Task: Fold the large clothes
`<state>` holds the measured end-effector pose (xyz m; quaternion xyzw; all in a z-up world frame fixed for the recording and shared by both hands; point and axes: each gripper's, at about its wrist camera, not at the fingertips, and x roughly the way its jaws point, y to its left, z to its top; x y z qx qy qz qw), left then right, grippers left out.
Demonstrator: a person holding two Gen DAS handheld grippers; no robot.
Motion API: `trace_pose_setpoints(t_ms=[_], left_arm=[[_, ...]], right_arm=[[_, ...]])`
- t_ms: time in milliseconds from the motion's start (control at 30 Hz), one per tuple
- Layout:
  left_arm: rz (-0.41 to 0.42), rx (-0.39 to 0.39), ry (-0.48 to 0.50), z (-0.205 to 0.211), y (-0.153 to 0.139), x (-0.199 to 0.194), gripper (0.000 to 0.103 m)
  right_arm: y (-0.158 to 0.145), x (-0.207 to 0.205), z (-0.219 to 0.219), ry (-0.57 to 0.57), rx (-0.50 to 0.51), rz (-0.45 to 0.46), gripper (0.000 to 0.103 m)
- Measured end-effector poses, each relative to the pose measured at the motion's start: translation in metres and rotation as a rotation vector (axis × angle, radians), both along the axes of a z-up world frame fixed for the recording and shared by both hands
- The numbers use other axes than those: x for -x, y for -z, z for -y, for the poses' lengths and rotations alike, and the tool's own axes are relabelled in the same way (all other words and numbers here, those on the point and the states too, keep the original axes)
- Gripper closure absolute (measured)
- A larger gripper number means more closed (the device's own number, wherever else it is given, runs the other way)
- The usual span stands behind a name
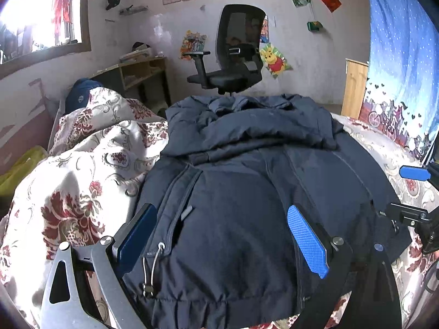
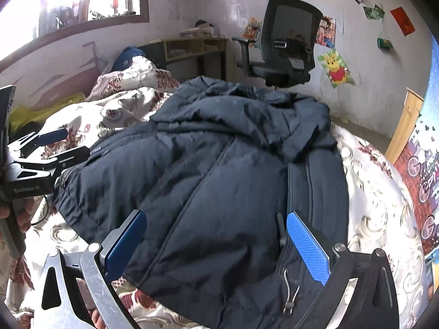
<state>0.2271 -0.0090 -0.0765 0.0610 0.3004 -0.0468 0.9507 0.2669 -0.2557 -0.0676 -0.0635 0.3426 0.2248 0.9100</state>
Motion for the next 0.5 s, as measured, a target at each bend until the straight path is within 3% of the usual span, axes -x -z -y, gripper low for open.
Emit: trace_pose_setpoints(t_ms=[500], left_arm=[[-0.097, -0.066, 0.064, 0.008, 0.03, 0.017, 0.009]], right_arm=[[0.031, 0.011, -0.001, -0.009, 0.05, -0.082, 0.0]])
